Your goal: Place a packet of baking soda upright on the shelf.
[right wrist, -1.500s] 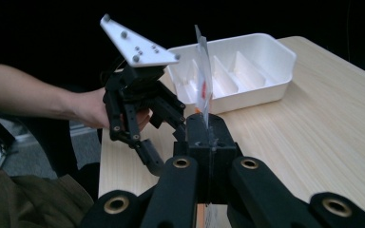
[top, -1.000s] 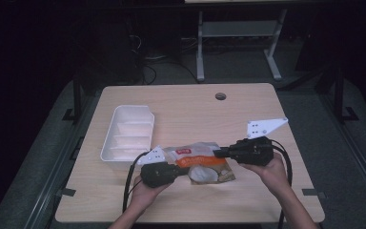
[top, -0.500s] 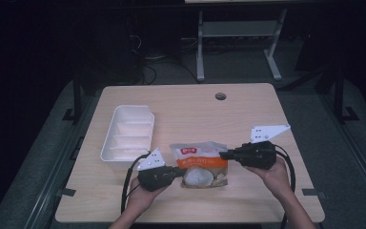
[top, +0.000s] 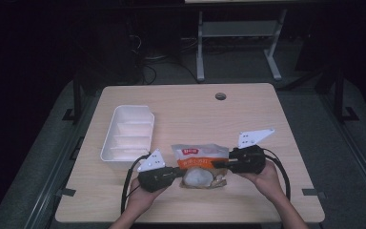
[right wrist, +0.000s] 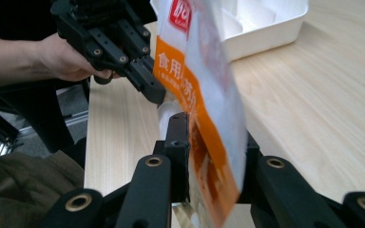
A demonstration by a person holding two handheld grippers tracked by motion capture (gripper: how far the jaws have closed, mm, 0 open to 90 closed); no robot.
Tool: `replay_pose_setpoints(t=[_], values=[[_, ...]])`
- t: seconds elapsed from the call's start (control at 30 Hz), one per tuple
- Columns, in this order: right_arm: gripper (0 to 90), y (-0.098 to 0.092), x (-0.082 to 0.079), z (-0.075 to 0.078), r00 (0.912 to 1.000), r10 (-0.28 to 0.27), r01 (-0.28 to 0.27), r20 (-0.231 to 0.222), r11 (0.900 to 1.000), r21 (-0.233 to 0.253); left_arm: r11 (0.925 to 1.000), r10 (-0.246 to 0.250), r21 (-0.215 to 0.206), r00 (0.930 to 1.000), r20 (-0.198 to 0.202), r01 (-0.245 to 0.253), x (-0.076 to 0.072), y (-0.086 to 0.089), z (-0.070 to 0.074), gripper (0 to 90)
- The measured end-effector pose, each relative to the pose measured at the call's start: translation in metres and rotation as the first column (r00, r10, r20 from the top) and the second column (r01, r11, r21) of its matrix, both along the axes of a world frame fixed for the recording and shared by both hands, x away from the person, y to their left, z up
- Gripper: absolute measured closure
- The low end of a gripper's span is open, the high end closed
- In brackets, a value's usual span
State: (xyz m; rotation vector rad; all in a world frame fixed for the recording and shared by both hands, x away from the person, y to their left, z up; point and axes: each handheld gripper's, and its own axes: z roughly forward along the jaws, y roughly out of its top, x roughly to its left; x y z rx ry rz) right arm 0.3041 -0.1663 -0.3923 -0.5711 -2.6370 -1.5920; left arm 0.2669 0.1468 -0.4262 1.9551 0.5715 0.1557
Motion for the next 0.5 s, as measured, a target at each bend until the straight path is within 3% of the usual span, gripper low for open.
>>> replay_pose_setpoints(t=[0.3,0.5], values=[[76.4,0.01,0.0,-0.008,0.9999,0.004,-0.005,-0.01,0.999,-0.045,1.0,0.001,-0.003,1.0,-0.003,-0.001,0.0,0.0,-0.001,86.0],[89.3,0.012,-0.002,-0.009,1.0,0.004,-0.004,0.002,0.999,-0.05,1.0,0.004,-0.006,1.0,-0.009,-0.004,0.001,0.001,-0.001,85.1]])
